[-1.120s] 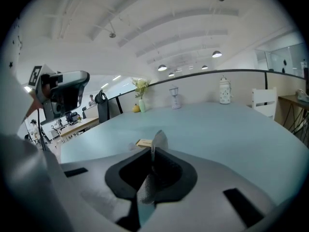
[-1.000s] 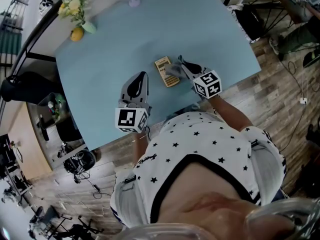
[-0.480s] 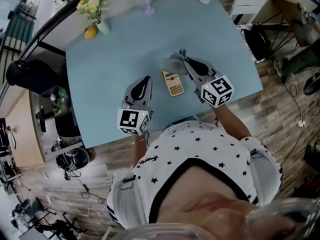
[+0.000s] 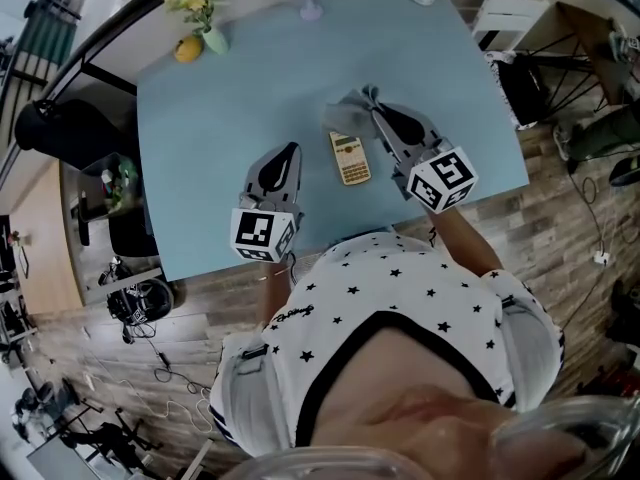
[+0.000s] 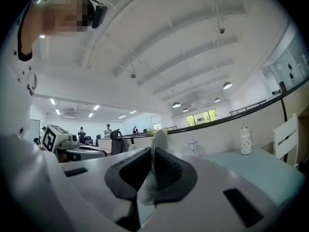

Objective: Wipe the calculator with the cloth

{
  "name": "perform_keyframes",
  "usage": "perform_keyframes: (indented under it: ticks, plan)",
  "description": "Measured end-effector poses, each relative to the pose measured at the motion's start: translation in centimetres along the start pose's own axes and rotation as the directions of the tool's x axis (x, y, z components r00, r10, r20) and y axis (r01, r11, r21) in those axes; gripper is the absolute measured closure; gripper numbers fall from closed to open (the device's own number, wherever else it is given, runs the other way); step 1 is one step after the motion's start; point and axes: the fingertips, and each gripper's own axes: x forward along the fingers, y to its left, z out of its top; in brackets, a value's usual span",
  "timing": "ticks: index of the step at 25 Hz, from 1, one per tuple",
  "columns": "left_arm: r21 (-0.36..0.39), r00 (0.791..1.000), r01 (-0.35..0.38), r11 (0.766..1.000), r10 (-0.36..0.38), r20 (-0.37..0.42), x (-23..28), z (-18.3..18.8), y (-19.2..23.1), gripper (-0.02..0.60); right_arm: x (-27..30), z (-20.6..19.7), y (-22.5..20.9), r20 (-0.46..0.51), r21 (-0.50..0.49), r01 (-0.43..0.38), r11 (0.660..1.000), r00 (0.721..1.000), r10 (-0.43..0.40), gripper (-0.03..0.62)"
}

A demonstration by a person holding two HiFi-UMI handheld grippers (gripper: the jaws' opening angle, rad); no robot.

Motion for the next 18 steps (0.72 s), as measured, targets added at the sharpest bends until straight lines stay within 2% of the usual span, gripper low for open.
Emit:
perform_keyframes:
  ticks: [18]
  plan:
    - [0.007,1.000,0.007,1.000,-0.007,-0.008,0.45,0.00,-0.15,0.551,-0.20,0.00,0.08,-0.006,-0.002,-0.004,1.000,1.000,0.004,0.577]
